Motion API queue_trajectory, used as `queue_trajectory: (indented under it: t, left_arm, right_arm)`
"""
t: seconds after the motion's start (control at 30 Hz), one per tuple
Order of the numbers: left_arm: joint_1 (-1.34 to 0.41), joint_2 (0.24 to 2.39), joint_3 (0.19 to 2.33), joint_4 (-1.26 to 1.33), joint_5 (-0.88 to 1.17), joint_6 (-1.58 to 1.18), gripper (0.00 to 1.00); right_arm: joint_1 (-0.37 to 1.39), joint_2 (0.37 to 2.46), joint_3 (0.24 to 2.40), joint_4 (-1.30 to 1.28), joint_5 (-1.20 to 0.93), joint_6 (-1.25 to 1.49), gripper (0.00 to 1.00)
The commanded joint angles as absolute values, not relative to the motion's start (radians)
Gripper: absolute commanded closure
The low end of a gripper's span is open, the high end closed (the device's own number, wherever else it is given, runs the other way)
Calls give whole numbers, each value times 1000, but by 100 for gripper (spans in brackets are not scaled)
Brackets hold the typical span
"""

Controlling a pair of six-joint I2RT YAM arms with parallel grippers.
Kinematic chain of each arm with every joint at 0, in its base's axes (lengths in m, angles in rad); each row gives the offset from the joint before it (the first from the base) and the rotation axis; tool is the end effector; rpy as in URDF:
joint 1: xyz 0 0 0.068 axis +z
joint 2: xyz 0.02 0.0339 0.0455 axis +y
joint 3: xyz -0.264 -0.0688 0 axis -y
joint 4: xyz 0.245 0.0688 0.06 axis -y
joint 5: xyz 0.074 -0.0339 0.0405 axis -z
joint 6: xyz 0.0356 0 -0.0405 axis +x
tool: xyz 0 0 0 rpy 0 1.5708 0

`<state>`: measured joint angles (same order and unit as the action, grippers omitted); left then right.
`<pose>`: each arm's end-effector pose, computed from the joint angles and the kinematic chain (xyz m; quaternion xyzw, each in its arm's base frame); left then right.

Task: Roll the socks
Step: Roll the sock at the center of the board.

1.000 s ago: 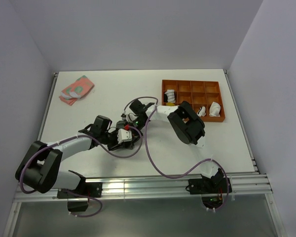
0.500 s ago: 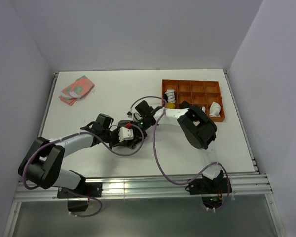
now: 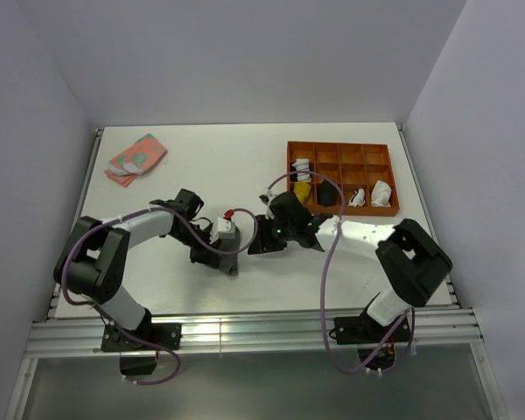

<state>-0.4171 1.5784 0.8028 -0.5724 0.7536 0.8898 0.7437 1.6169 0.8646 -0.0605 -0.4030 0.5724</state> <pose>0.2288 -0.1280 0.1513 0.5943 0.7088 -0.3313 0.1861 0.2301 0.2306 0.1761 -0.1516 0.9006 0.3688 0.1731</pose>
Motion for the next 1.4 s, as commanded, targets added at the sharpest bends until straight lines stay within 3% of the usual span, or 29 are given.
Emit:
queue_trajectory:
  t: [0.0,0.23,0.7,1.37]
  left_arm:
    - [-370,1669,883,-820,853,976,100]
    - [-339,1880,1046,-1051,876,1049,100]
    - [-334,2082,1184,-1170,850,1006,100]
    - [-334,2083,1201,-1127,835,939,100]
  right_arm:
    - [752,1496,773,107,-279,598,56]
    - [924,1408,806,16,-25,439,55]
    - [1190,1741,1147,-153,212,158,50]
    - [1269,1789,1161,-114,153,153,46]
